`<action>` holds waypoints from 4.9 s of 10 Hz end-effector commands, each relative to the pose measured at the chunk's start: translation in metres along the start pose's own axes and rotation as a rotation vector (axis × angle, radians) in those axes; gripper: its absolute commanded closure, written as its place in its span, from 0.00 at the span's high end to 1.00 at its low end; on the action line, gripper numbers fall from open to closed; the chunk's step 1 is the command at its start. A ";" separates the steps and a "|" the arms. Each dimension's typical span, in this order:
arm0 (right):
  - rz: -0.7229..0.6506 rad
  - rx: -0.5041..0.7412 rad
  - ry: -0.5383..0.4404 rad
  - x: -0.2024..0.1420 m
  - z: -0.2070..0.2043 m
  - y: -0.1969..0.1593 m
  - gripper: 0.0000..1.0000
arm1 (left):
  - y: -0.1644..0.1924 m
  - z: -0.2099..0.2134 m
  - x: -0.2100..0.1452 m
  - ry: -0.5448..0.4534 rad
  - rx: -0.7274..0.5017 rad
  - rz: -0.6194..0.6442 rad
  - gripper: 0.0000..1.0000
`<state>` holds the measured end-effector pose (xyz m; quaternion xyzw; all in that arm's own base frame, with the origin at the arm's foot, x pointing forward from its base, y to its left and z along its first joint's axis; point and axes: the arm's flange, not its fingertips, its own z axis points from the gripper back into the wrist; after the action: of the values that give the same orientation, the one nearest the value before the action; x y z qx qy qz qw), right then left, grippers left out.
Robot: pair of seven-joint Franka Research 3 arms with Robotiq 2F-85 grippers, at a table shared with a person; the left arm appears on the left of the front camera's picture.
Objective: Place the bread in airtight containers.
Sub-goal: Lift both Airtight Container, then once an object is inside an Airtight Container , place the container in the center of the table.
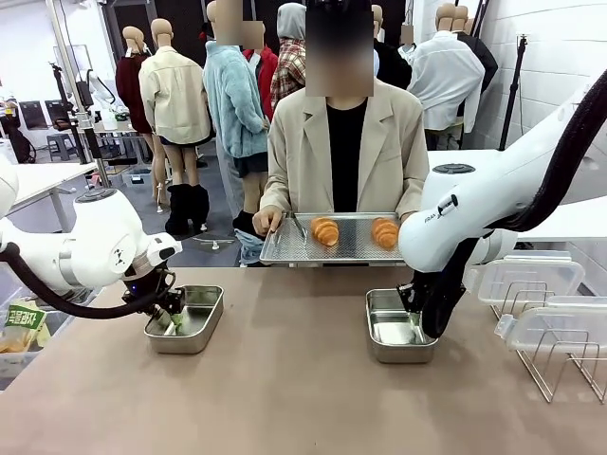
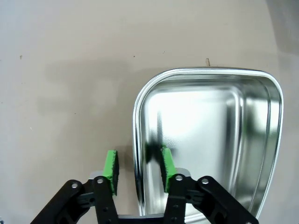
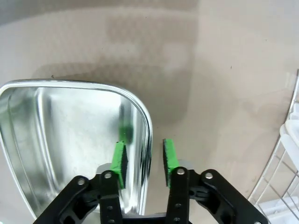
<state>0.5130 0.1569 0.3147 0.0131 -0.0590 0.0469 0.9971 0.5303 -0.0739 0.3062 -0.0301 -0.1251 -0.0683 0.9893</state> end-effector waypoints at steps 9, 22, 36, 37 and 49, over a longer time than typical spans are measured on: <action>-0.147 -0.041 0.008 0.004 0.003 0.002 0.00 | 0.002 0.005 0.000 0.009 -0.003 0.008 0.00; -0.221 0.013 -0.008 0.002 0.104 -0.007 0.00 | -0.082 0.112 0.006 -0.051 0.131 0.015 0.00; -0.248 0.000 -0.010 0.011 0.135 -0.005 0.00 | -0.095 0.143 0.007 -0.080 0.070 0.034 0.00; -0.248 0.000 -0.010 0.011 0.135 -0.005 0.00 | -0.095 0.143 0.007 -0.080 0.070 0.034 0.00; -0.248 0.000 -0.010 0.011 0.135 -0.005 0.00 | -0.095 0.143 0.007 -0.080 0.070 0.034 0.00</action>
<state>0.5136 0.1501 0.4485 0.0206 -0.0596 -0.0760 0.9951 0.4906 -0.1593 0.4455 -0.0083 -0.1630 -0.0414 0.9857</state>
